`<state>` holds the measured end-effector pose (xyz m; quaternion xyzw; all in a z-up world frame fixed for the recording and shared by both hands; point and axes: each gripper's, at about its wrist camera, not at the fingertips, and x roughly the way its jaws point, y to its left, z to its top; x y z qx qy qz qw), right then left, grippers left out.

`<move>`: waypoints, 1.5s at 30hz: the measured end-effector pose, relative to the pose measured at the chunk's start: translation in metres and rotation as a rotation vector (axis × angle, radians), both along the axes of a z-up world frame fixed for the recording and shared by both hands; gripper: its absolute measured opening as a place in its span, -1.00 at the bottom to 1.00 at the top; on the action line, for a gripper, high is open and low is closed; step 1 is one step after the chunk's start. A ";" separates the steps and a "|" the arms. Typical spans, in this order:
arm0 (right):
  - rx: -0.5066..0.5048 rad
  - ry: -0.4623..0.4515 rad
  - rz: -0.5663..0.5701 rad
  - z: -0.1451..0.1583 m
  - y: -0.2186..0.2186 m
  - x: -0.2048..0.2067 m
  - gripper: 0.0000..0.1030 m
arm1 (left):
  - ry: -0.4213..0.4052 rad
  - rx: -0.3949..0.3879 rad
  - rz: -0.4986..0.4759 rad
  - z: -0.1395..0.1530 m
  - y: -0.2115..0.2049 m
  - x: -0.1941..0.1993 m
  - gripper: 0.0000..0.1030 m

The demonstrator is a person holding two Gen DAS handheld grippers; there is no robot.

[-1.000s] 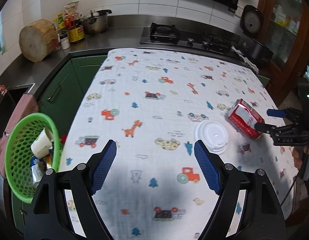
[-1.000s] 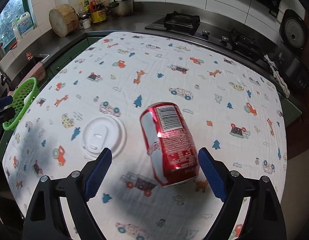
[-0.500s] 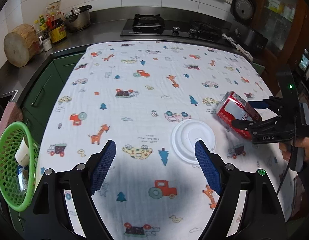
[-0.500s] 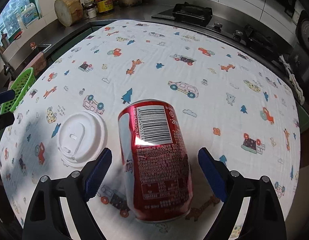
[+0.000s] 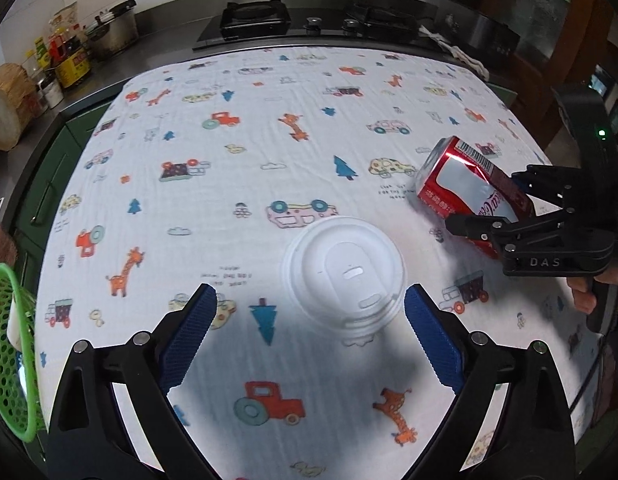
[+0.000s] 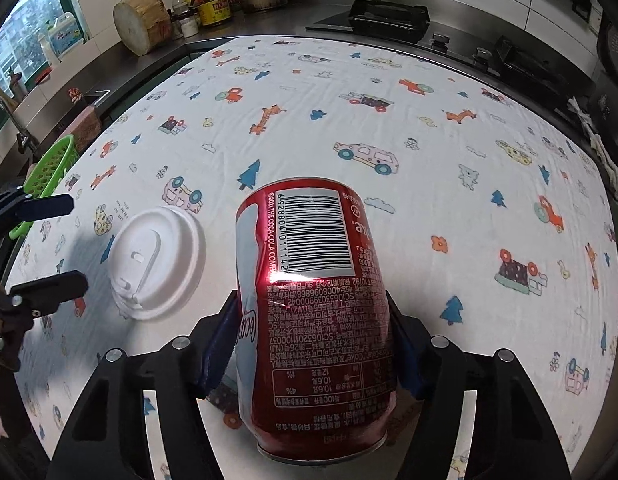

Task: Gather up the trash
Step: 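Grasp the red cola can with the right tool while the left tool grasps the white lid, then carry the white lid and red cola can over the green basket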

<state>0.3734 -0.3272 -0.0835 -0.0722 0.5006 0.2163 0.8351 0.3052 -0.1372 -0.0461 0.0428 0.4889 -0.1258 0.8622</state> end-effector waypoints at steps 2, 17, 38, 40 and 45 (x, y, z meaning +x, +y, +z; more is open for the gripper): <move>0.000 0.000 -0.006 0.000 -0.006 -0.003 0.25 | 0.002 0.001 -0.010 -0.005 -0.007 0.003 0.86; 0.021 -0.007 -0.021 -0.001 -0.024 -0.010 0.25 | 0.007 0.069 -0.032 -0.030 -0.036 0.021 0.84; 0.026 -0.024 -0.020 0.013 -0.008 -0.028 0.25 | -0.040 0.029 -0.040 -0.012 -0.018 0.002 0.52; 0.029 -0.029 -0.013 0.018 0.000 -0.034 0.25 | -0.053 0.027 -0.032 -0.004 -0.008 -0.003 0.52; 0.034 -0.046 0.013 0.030 0.025 -0.050 0.25 | -0.090 0.019 0.002 0.017 0.021 -0.018 0.52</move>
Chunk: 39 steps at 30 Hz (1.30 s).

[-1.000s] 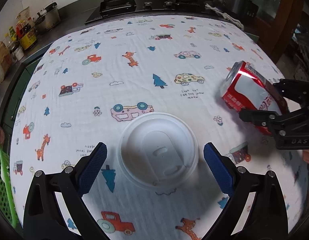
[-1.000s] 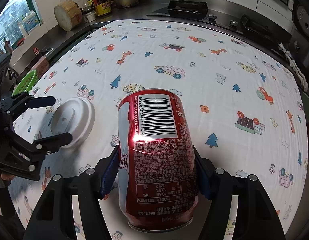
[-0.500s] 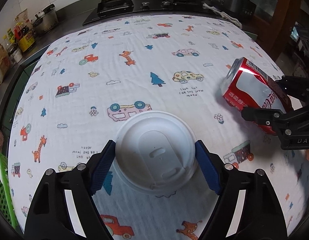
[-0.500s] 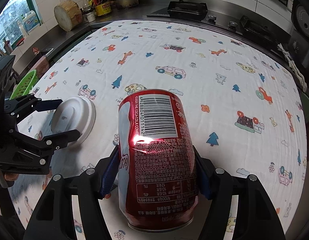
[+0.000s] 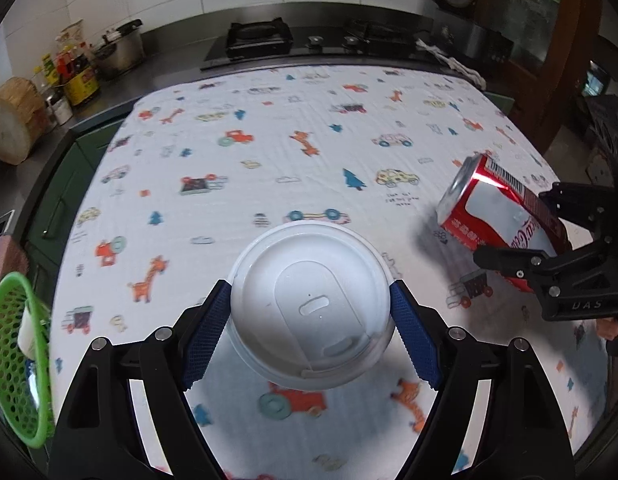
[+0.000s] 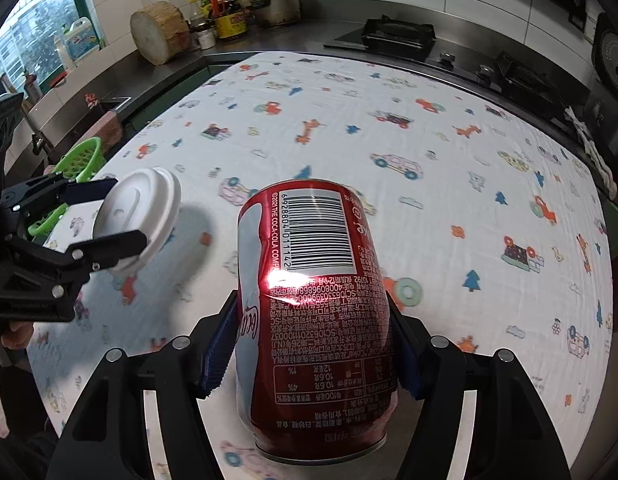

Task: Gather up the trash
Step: 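Carry the white lid and red cola can over the green basket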

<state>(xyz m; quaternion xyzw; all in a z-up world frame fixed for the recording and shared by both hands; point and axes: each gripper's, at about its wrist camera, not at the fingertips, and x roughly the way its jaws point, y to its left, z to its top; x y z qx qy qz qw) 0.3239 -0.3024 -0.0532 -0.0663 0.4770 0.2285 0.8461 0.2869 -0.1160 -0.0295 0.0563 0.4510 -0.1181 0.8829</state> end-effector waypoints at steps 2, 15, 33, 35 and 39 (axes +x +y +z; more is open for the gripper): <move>0.001 -0.009 0.015 0.005 0.014 -0.007 0.25 | -0.018 0.001 0.016 0.008 0.015 -0.007 0.52; 0.000 -0.044 0.145 0.029 0.118 -0.038 0.25 | -0.091 0.012 0.168 0.045 0.133 -0.048 0.52; 0.005 -0.048 0.312 0.041 0.271 -0.051 0.25 | -0.098 0.001 0.443 0.040 0.316 -0.080 0.52; 0.008 -0.045 0.325 0.041 0.284 -0.051 0.25 | -0.085 -0.005 0.476 0.033 0.337 -0.080 0.52; 0.010 -0.035 0.354 0.039 0.315 -0.052 0.25 | -0.057 -0.009 0.524 0.020 0.367 -0.079 0.53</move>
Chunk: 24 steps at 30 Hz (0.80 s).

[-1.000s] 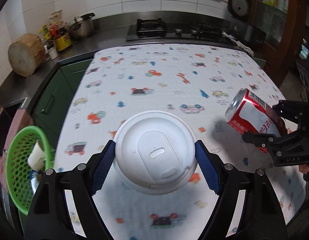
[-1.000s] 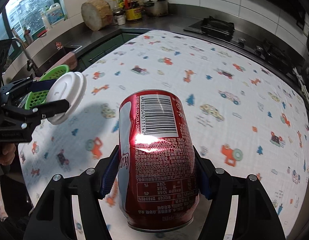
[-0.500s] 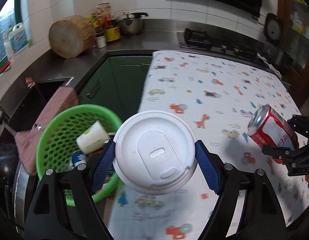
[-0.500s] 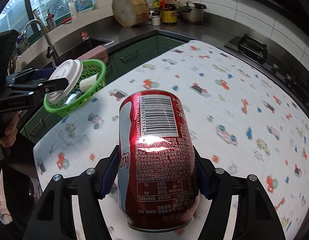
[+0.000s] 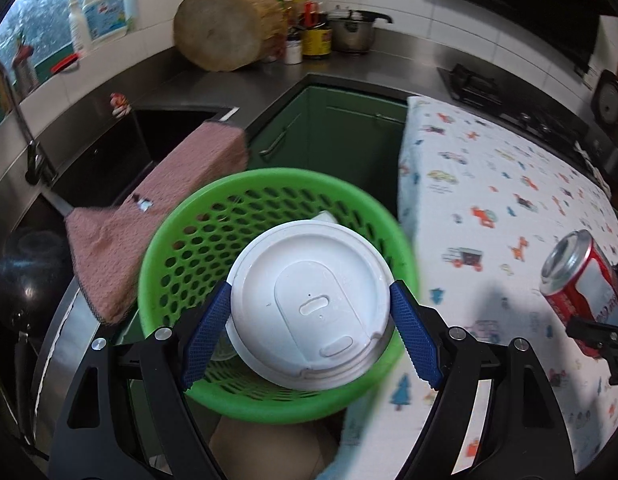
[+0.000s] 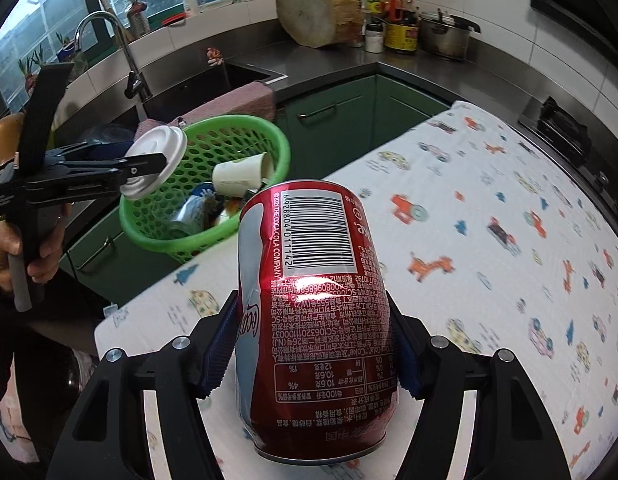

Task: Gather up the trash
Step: 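Carry the white lid and red cola can over the green basket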

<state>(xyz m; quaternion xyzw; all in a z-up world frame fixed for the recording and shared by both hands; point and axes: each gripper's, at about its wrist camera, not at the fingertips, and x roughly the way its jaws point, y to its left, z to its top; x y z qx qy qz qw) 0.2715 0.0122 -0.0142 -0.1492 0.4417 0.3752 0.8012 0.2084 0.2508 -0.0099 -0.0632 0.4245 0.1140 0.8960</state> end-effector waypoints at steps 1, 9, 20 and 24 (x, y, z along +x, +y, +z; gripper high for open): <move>-0.001 0.003 0.005 -0.001 0.005 0.000 0.25 | 0.008 -0.005 0.013 -0.004 0.008 0.000 0.53; 0.000 0.032 0.042 -0.010 0.052 0.006 0.25 | 0.047 -0.028 0.082 -0.025 0.050 0.003 0.54; 0.021 0.060 0.084 -0.015 0.094 0.010 0.25 | 0.054 -0.064 0.135 -0.035 0.079 0.001 0.60; 0.027 0.063 0.094 -0.016 0.104 0.012 0.25 | 0.045 -0.065 0.146 -0.033 0.084 -0.002 0.62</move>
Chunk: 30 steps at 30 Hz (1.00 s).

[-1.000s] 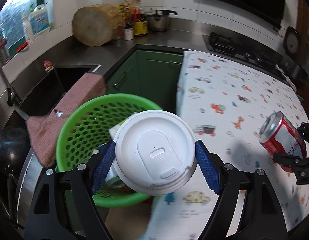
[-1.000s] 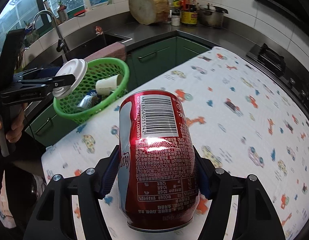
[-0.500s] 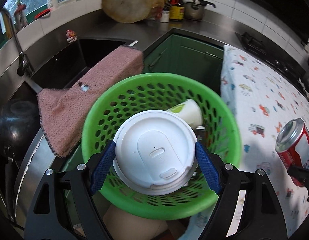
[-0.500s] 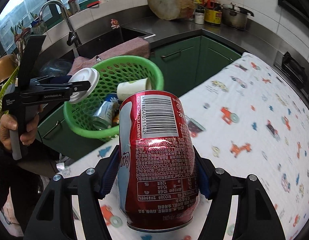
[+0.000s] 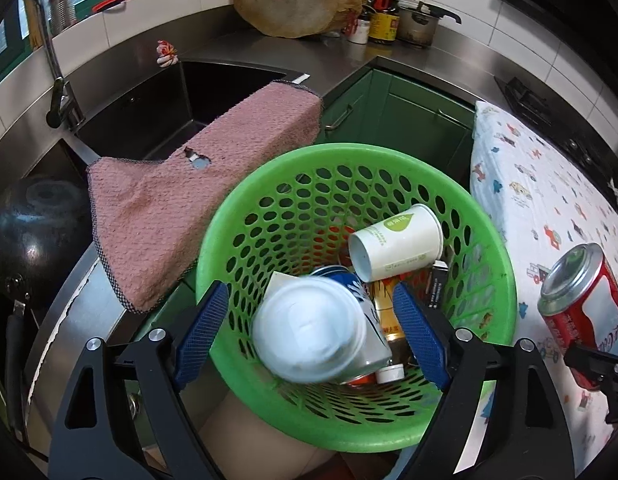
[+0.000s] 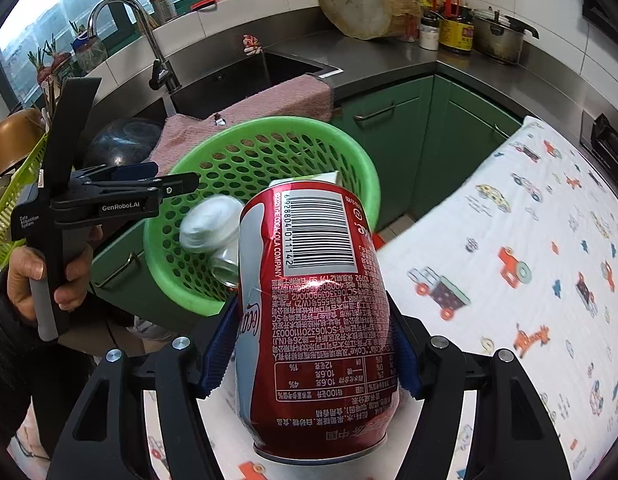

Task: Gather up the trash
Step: 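Carry the white lid and red cola can over the green basket, then open the left tool to drop the lid while the right tool releases the can into the basket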

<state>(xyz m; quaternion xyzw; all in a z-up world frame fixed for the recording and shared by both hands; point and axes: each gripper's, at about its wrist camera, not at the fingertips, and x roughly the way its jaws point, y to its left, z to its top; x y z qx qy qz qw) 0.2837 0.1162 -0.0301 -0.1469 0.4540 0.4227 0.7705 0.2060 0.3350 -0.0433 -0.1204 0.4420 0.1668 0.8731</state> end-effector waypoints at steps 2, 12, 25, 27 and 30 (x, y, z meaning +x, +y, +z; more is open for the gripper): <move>0.003 0.000 0.004 0.000 0.005 0.001 0.25 | -0.007 -0.005 0.003 0.002 0.002 -0.003 0.62; 0.010 0.009 0.020 -0.004 0.040 0.005 0.25 | -0.065 -0.007 0.015 0.020 0.006 -0.026 0.62; 0.055 0.027 0.032 -0.008 0.064 0.005 0.47 | -0.076 -0.031 0.029 0.020 0.011 -0.040 0.62; 0.052 0.014 0.033 -0.005 0.061 0.002 0.47 | -0.078 -0.030 0.027 0.021 0.009 -0.040 0.62; 0.050 0.002 0.033 0.000 0.053 0.000 0.47 | -0.082 -0.031 0.020 0.023 0.005 -0.040 0.62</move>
